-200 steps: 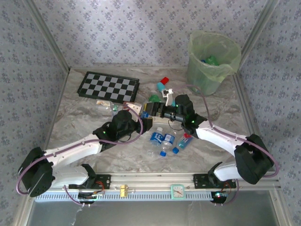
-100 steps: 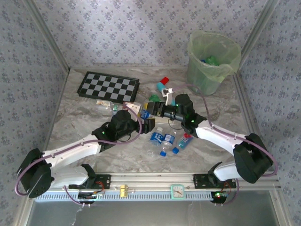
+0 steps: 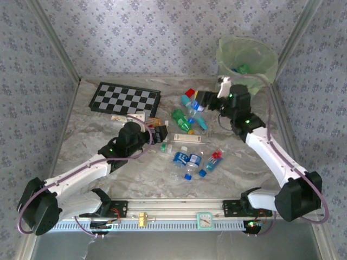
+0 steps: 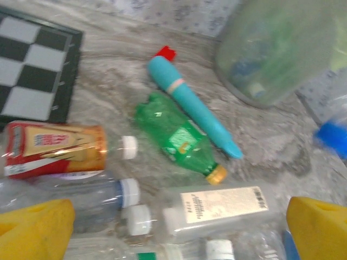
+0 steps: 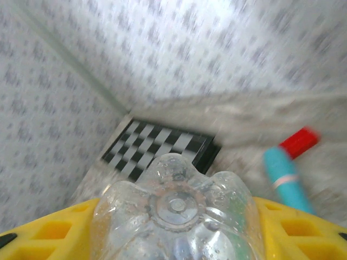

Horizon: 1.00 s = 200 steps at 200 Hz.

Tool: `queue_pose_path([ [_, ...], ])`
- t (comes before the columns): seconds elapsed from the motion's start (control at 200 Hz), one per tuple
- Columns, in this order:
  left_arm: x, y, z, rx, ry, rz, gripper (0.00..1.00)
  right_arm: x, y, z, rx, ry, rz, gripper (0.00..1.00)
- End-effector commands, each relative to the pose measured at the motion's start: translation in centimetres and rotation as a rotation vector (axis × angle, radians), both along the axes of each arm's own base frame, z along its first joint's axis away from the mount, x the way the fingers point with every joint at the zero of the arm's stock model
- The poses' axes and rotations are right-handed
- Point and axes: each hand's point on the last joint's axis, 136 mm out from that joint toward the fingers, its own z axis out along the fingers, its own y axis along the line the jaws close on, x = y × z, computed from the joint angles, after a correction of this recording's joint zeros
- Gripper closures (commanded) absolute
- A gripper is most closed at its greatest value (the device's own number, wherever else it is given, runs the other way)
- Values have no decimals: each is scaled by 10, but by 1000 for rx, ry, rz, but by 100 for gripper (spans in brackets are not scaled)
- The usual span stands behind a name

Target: Put the plastic bottles in the bin

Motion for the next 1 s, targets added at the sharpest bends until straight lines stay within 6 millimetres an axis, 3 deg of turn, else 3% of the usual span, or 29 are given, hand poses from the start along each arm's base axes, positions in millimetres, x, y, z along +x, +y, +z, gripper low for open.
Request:
queue_pose_path([
  [0.0, 3, 13, -17, -51, 92, 53, 0, 10, -38, 50, -122, -140, -121, 47],
  [0.245, -1, 19, -27, -60, 123, 60, 0, 55, -105, 128, -230, -385, -397, 47],
  [0.445, -3, 21, -28, -54, 128, 64, 0, 110, -146, 144, -302, -449, -595, 47],
  [0.545, -4, 23, -27, -47, 123, 66, 0, 141, -156, 139, -296, -420, -627, 47],
  [0.715, -6, 28, -27, -36, 118, 80, 0, 184, -154, 127, -308, -361, -617, 47],
  [0.86, -7, 34, -29, -25, 116, 94, 0, 213, -150, 90, -364, -234, -589, 47],
  [0.995, -8, 36, -28, -16, 112, 95, 0, 227, -147, 50, -388, -113, -557, 45],
])
